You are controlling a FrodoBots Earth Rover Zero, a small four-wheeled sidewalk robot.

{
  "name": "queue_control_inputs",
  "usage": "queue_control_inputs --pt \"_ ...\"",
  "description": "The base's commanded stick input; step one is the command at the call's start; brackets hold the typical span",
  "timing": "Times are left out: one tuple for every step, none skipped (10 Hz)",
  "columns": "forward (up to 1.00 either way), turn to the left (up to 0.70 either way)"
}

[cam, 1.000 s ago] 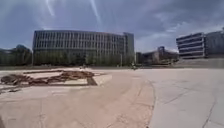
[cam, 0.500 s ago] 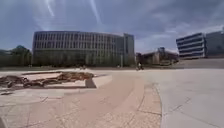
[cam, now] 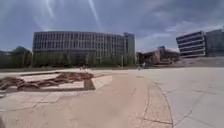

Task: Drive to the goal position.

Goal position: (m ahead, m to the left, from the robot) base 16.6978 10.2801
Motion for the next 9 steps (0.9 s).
queue_control_inputs --pt "0.5 0.0" --pt "0.5 0.0" --pt "0.5 0.0" --pt "0.5 0.0" --pt "0.5 0.0" --pt "0.5 0.0" --pt "0.5 0.0" --pt "0.5 0.0" --pt "0.5 0.0"
